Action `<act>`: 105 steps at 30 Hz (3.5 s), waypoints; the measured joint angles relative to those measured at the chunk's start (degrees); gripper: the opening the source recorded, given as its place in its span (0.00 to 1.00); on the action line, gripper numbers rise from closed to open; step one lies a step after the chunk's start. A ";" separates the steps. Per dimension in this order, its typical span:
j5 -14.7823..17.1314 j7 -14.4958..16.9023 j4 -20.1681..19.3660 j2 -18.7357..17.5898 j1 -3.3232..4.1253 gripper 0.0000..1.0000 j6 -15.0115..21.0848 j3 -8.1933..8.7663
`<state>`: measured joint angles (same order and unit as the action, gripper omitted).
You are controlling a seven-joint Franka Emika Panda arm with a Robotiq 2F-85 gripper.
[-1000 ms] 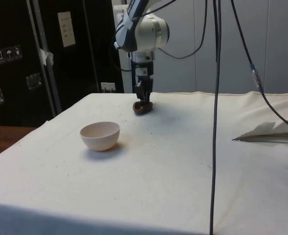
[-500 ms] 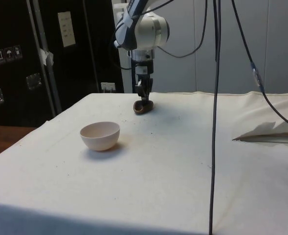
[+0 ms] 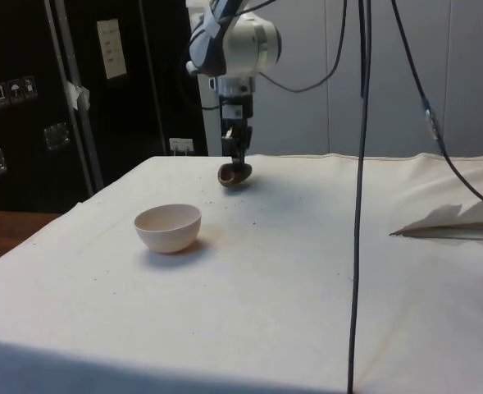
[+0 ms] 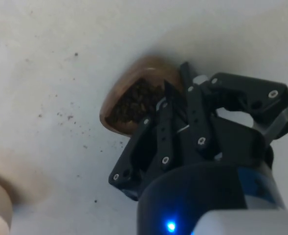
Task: Pour the coffee beans from the cup into the bowl.
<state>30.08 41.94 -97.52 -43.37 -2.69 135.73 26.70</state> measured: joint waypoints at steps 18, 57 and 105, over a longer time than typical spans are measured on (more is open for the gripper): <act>-3.84 -5.84 -4.58 8.02 3.27 0.01 -1.20 -0.06; -18.85 -21.54 -7.10 16.16 6.82 0.01 -2.86 -3.90; -44.63 -43.83 -6.02 21.43 7.10 0.01 -11.40 -13.75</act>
<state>-14.55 -1.89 -103.53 -21.94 4.41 124.33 12.95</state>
